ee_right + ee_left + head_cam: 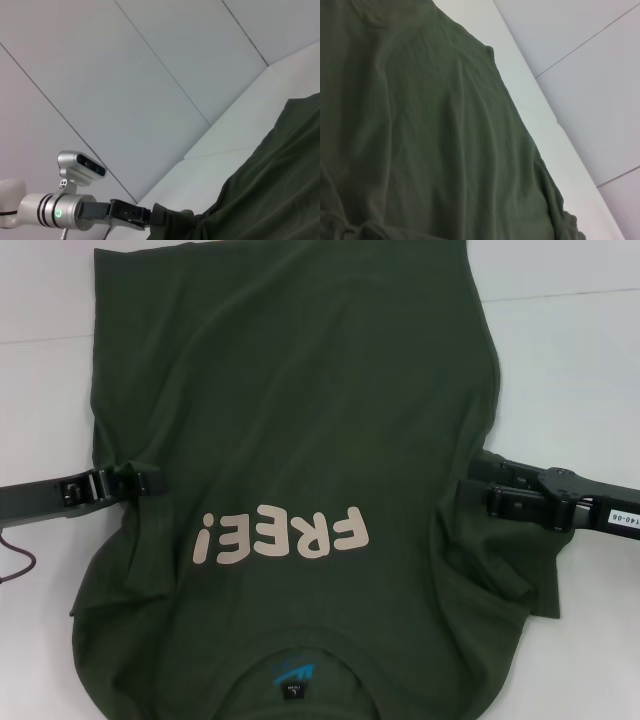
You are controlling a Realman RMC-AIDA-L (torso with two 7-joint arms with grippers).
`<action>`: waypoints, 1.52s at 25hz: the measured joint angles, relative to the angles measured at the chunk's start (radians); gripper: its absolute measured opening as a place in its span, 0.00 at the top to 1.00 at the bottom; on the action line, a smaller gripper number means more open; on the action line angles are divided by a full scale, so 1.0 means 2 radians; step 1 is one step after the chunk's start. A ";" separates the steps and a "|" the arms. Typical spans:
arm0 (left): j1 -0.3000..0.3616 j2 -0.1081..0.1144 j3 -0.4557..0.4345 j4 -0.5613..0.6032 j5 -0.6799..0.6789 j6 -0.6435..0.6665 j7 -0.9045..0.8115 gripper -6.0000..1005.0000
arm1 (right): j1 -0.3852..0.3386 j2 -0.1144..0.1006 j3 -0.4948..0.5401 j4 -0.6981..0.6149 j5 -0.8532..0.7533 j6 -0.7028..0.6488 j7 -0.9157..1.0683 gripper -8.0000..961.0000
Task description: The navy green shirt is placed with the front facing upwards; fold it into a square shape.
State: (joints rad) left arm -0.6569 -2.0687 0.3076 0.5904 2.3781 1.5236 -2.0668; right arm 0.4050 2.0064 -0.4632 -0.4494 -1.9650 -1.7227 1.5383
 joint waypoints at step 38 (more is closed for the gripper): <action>-0.007 0.021 0.003 0.039 -0.023 0.059 -0.056 0.88 | -0.003 -0.001 0.002 0.000 0.000 -0.001 -0.001 0.01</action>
State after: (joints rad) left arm -0.6710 -2.0276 0.3144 0.6681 2.3324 1.6425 -2.1793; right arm 0.3989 2.0048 -0.4587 -0.4494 -1.9650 -1.7243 1.5370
